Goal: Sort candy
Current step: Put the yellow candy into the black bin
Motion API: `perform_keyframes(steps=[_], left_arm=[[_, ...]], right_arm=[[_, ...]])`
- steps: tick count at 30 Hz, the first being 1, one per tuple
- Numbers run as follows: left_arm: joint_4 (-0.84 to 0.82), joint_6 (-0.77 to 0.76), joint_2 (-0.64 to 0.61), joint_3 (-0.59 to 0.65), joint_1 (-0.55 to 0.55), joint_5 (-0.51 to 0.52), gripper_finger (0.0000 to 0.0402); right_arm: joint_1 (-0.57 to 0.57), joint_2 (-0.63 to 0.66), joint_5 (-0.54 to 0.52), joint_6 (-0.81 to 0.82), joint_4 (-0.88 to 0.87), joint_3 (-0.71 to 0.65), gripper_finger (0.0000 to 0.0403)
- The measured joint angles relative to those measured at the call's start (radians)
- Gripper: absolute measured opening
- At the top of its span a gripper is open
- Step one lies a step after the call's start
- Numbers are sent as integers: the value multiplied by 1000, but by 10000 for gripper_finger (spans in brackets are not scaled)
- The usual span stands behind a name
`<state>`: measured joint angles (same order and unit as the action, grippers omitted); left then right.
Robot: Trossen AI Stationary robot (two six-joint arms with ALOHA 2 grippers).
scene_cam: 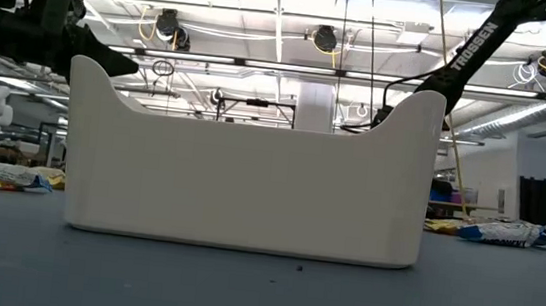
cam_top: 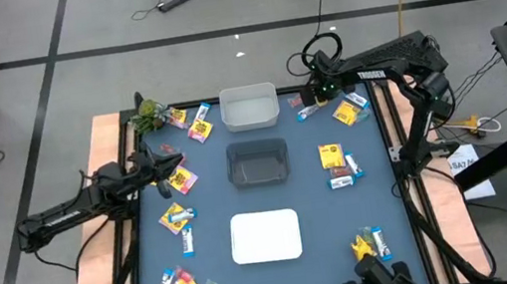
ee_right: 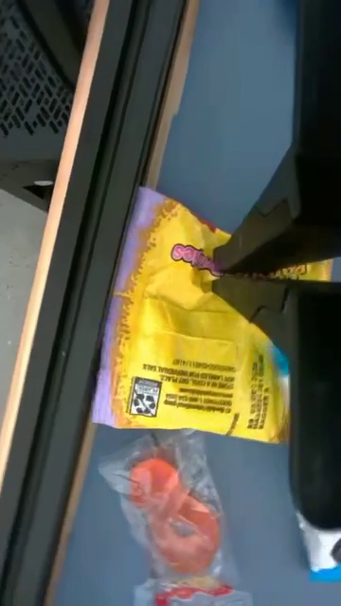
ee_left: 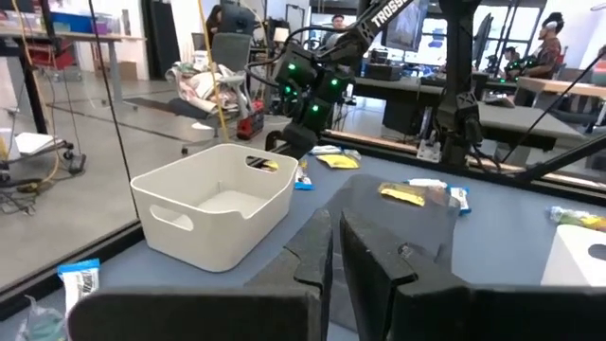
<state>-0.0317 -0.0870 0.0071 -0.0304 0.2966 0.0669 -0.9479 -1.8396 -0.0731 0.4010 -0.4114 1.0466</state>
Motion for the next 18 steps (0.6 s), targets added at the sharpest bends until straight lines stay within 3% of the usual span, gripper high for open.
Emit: perform_keyframes(steps=[10, 18], left_arm=[[71, 72, 0, 4, 0, 1, 31], [52, 63, 0, 3, 0, 15, 31]], right_arm=[[26, 152, 1, -73, -129, 24, 1], [151, 310, 1, -117, -29, 24, 0]])
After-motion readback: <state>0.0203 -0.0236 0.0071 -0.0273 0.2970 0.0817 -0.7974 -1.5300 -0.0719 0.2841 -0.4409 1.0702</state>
